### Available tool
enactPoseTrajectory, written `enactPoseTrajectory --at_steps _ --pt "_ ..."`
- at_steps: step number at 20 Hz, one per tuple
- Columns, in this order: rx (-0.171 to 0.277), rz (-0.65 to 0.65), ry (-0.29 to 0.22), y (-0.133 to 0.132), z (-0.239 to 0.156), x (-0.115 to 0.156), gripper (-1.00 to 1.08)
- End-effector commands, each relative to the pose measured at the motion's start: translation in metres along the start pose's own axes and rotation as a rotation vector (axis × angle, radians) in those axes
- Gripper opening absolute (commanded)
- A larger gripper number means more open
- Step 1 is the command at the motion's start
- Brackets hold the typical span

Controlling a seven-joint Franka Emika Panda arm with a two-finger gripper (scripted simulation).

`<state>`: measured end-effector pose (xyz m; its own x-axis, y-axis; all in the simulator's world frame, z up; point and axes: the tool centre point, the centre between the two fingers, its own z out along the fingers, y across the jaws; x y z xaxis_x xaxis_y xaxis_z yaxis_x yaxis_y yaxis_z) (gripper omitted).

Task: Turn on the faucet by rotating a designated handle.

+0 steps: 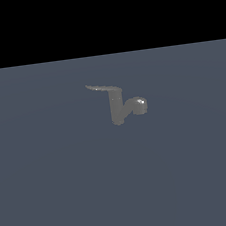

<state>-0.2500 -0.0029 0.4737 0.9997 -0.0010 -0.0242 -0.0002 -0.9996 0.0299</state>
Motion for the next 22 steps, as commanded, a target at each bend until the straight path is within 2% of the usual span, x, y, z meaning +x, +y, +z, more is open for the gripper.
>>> enactPoseTrajectory --at_steps 1,12,22 --pt "0.0 0.0 0.0 0.0 0.0 0.0 -1.0" --pt "-0.017 0.018 -0.03 0.002 0.006 0.002 -1.0" --pt "0.002 0.063 -0.027 -0.001 0.007 0.019 -1.0"
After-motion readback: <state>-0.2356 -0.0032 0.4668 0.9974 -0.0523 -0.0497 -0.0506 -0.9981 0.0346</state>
